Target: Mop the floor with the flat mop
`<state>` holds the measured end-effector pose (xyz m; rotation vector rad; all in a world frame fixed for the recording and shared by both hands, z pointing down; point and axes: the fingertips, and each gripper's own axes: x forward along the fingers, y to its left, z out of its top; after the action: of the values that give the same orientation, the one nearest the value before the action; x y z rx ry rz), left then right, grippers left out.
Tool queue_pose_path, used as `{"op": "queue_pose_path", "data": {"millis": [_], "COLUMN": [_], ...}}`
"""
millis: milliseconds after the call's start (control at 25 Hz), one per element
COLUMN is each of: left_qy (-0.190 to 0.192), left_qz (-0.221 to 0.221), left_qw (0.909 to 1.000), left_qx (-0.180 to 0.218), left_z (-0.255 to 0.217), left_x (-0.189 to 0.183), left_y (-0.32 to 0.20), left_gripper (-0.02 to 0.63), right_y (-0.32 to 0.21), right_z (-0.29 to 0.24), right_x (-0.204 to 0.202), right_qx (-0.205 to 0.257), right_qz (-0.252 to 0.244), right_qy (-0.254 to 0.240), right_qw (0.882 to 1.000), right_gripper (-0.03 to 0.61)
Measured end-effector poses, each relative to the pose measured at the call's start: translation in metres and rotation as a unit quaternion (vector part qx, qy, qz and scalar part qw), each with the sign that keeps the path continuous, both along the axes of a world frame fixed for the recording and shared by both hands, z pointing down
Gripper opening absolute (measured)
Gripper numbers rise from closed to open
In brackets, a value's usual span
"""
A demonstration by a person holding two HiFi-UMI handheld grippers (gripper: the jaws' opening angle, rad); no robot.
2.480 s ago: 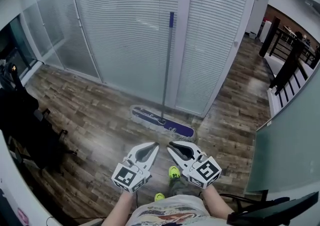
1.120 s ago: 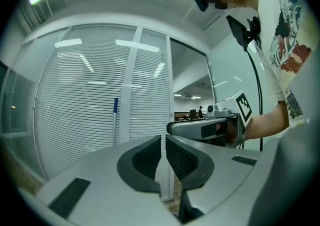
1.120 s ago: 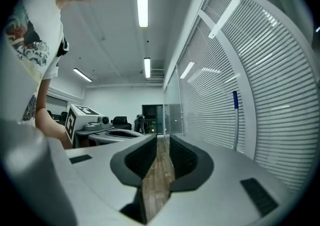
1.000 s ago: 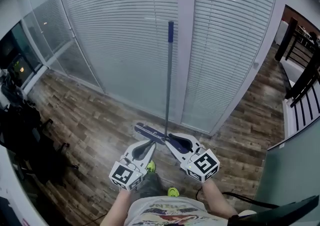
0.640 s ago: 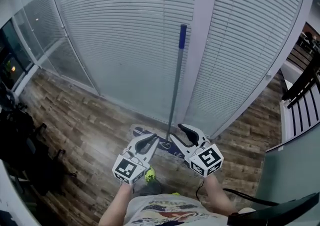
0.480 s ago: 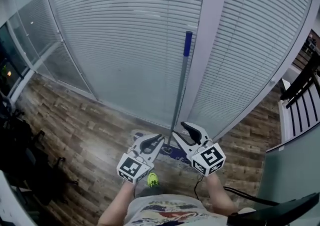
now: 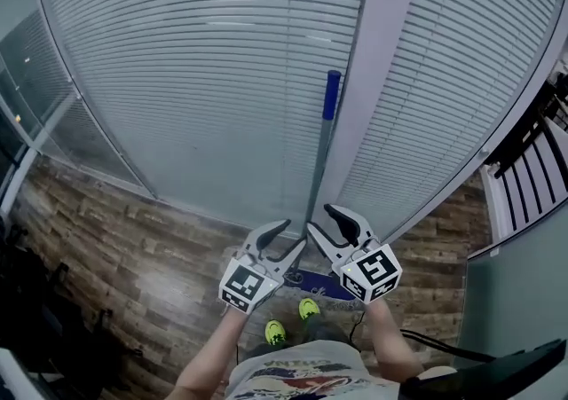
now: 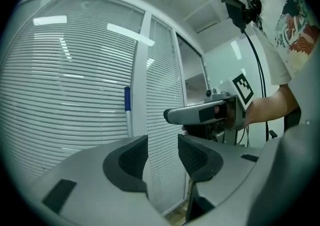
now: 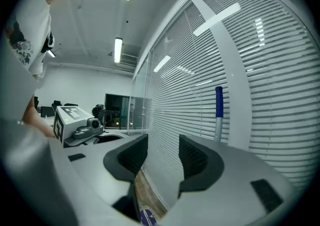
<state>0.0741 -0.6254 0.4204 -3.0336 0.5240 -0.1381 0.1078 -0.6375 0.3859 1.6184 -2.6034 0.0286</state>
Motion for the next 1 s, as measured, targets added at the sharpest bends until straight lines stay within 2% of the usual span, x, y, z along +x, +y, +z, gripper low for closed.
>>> {"op": "queue_pose_path", "data": {"millis": [240, 560, 720, 880, 1000], "left_qy": [-0.006, -0.018, -0.028, -0.028, -0.031], "left_qz": [0.000, -0.024, -0.036, -0.047, -0.048], "left_qw": [1.0000, 0.9995, 0.9989, 0.9985, 0.9982], "left_qx": [0.003, 0.008, 0.004, 0.008, 0.018], "left_z": [0.008, 0.011, 0.018, 0.012, 0.011], "left_x": [0.048, 0.112, 0.143, 0.172, 0.181], "left_y": [-0.055, -0.137, -0.186, -0.226, -0.233], "left_gripper": [0.170, 0.177, 0.201, 0.206, 0.206], "right_y": [-0.054, -0.126, -0.170, -0.200, -0.199], "right_z": [0.001, 0.003, 0.003, -0.005, -0.003], "right_x": [0.041, 0.098, 0.123, 0.135, 0.128], "right_qx": [0.005, -0.001, -0.003, 0.002, 0.002], "right_qz": [0.009, -0.007, -0.021, -0.038, -0.049], "right_qy": [0.003, 0.005, 0.005, 0.012, 0.012], "right_qw": [1.000, 1.000, 1.000, 0.999, 0.999], "right_gripper": [0.176, 0.179, 0.179, 0.179, 0.179]}}
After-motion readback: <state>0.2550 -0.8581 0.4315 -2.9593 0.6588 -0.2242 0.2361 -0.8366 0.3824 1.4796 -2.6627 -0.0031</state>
